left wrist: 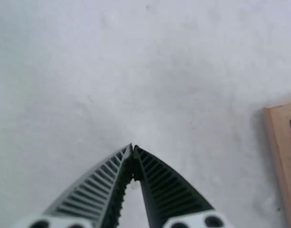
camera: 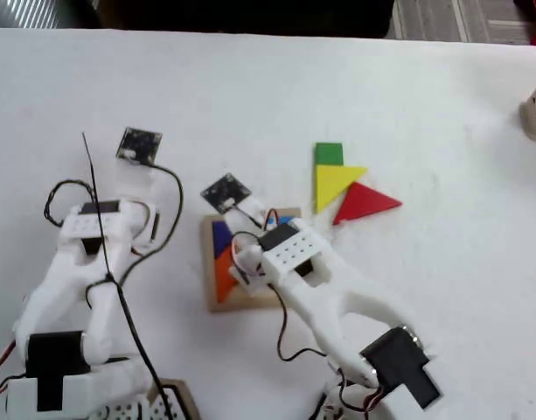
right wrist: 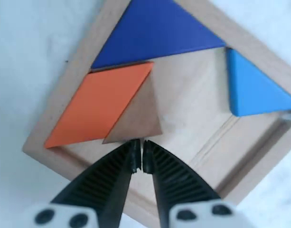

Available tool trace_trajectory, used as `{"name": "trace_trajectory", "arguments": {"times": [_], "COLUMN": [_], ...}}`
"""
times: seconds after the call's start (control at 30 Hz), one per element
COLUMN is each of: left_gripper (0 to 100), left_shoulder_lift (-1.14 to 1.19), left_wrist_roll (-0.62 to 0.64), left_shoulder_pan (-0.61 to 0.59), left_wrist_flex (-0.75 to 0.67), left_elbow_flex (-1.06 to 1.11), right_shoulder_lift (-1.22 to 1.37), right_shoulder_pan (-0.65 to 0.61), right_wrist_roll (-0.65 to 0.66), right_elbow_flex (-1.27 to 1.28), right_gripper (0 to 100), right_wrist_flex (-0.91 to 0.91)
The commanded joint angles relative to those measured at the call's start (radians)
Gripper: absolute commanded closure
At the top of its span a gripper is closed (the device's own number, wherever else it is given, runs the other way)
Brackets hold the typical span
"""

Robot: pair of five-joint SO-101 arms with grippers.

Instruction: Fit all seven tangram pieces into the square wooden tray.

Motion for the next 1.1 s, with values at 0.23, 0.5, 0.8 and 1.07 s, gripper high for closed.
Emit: {"name": "trace_trajectory", "arguments": {"times": [0.23,0.5,0.8,1.07], "left_gripper": [97,97,97,97], "left_shoulder_lift": [-0.002,-0.002,-0.002,-0.002], "left_wrist_roll": [0.003,0.003,0.003,0.003], "left_shoulder_pan": [-0.007,-0.007,-0.007,-0.007], "left_wrist_flex": [-0.02,-0.02,-0.02,-0.02], "left_elbow_flex": [-0.048,-0.048,-0.048,-0.048], "right_shoulder_lift": [-0.015,-0.005,-0.096,-0.334], "right_shoulder_pan": [-0.008,-0.015,-0.012,0.196], "right_wrist_roll": [-0.008,-0.002,-0.002,-0.009], "right_elbow_flex": [-0.043,-0.044,-0.057,0.002], "right_gripper": [98.1,98.1,98.1,98.1], "right_wrist_flex": [0.002,-0.051,0.051,0.16]}}
